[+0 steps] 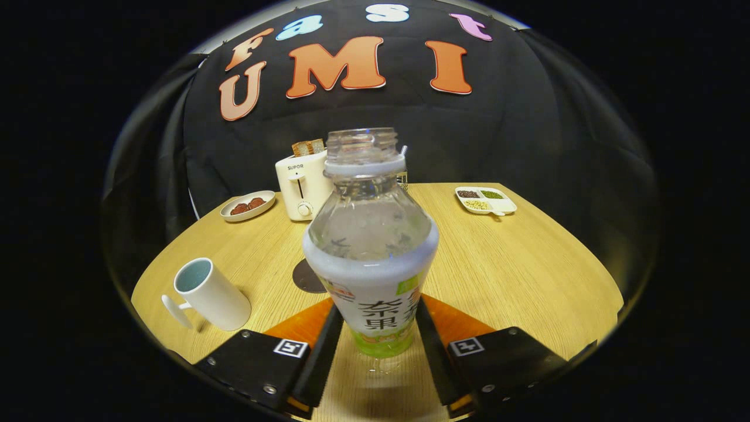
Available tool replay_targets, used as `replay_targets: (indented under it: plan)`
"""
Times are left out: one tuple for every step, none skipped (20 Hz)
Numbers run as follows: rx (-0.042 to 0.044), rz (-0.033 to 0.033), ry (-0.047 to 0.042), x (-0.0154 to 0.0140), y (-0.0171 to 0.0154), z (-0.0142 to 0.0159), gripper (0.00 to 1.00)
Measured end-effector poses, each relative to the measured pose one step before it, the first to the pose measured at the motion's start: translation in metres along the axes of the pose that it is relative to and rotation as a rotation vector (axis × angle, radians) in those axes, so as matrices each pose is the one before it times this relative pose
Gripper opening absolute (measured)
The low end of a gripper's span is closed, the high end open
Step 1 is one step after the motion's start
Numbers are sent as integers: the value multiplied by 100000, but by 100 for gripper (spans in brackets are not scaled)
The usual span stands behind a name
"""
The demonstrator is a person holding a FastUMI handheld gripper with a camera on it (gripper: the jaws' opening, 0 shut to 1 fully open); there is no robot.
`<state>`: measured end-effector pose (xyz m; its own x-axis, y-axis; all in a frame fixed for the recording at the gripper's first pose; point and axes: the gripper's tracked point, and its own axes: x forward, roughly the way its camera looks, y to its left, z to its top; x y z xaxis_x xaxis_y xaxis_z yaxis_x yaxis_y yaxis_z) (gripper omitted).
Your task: Take the bottle from table, then pour the juice into the cup, finally place the bottle on the coaster
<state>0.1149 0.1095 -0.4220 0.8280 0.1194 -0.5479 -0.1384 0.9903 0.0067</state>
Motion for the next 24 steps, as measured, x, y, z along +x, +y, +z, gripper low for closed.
replay_targets:
  plan:
    - [-317,-176,307,360,11,-27,68]
    - [-26,-200,-150,-286,133,7,65]
    - [120,-431,697,-123,-37,-64,64]
    - [-126,-358,373,-64,94,-40,60]
    - [-728,111,66,-179,202,99,58]
    - [-1637,90,-420,-349,161,189,57]
    - [-2311,-329,-1231,-308,141,426,56]
    - [-2752,-790,-1476,-410,77,570,56]
    - [-3157,-1071,-1243,-409,133,664,57]
    - [-3431,-1041,-1655,-248,111,593,56]
    - [-3968,-1366,-1407,-374,162,721,56]
    - [-3632,-809,-937,-279,201,582,56]
    - [-2919,-558,-911,-272,301,547,56]
    - [-2549,-463,-484,-168,261,466,57]
    - [-2524,-517,-12,-178,285,350,56]
    - [-2565,-645,-207,-99,291,242,56]
    - [-3138,-406,-331,-22,326,335,56]
    - [-3211,-769,-591,-39,244,317,56]
    - [-3814,-948,-285,-13,189,289,56]
    - [-3827,-1460,-580,34,119,278,56]
    - [-4233,-1252,-504,20,131,319,56]
    - [-3701,-1209,-294,69,198,249,56]
    - [-3852,-891,-102,-54,163,254,56]
    - [-3782,-969,-317,101,114,253,56]
